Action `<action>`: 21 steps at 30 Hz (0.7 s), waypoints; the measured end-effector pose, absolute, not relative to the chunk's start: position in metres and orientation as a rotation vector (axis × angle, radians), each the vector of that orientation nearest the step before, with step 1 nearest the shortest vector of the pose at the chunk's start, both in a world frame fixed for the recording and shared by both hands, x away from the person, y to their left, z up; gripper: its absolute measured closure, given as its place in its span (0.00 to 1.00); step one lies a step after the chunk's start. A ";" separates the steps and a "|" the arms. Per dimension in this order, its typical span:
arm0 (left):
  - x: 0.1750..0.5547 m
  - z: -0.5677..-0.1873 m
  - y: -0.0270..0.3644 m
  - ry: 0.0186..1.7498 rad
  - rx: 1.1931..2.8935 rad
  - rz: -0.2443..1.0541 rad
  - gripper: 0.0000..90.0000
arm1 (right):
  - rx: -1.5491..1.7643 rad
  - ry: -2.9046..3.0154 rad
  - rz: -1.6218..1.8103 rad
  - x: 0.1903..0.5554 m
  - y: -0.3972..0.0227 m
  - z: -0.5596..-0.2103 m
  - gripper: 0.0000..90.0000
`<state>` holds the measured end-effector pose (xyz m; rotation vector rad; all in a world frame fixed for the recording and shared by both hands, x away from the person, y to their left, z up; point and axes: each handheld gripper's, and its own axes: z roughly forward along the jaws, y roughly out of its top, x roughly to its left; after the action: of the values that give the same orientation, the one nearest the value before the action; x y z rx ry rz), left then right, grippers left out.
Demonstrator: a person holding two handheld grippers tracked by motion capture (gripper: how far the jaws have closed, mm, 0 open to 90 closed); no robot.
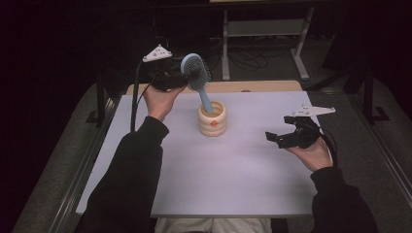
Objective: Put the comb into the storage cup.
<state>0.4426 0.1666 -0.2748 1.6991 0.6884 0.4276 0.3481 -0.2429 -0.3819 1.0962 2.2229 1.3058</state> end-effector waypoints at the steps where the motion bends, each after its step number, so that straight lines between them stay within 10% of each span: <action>1: 0.443 -0.276 0.166 0.688 1.698 0.425 0.61 | 1.100 2.216 1.301 0.347 -0.244 -0.383 0.00; 21: 0.450 -0.296 0.162 0.727 1.705 0.408 0.61 | 1.117 2.180 1.315 0.328 -0.258 -0.395 0.00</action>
<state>0.4503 0.1619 -0.2959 1.7050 0.7273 0.4077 0.3282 -0.2575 -0.3952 1.1165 2.1801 1.3155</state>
